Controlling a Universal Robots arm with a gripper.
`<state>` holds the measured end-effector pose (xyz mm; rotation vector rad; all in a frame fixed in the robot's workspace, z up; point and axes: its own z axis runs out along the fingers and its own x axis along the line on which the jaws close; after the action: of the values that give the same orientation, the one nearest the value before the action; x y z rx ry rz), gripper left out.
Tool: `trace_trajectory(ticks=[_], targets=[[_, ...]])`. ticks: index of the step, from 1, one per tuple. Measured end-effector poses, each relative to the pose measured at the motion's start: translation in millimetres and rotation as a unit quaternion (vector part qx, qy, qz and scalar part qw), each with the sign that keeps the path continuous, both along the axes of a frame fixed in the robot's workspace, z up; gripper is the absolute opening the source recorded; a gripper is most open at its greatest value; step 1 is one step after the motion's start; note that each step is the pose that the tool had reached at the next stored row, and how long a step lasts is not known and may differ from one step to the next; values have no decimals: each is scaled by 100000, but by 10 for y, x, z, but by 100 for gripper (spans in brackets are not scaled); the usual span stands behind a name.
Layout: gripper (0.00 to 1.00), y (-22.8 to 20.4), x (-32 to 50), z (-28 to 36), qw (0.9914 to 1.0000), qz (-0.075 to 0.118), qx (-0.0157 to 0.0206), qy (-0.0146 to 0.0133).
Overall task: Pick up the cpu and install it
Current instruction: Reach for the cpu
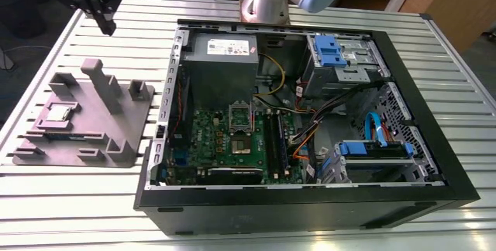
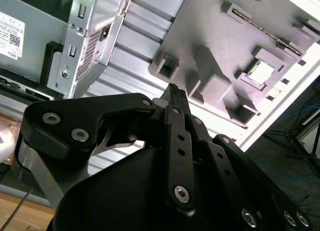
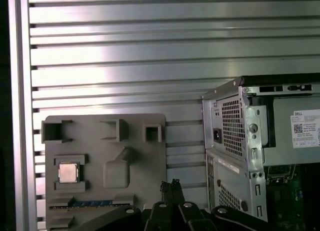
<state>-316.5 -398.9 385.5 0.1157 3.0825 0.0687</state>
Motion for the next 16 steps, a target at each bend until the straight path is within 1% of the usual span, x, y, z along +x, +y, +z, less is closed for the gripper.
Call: trace_trajectory(ticks=[3, 5, 8, 10, 16], targets=[[10, 0, -79, -7, 100000, 1, 4, -27], [10, 0, -110, -9, 100000, 2, 0, -28], [10, 0, -116, -10, 100000, 12, 2, -27], [10, 0, -134, -10, 100000, 3, 2, -28], [10, 0, -135, -10, 100000, 3, 1, -28]])
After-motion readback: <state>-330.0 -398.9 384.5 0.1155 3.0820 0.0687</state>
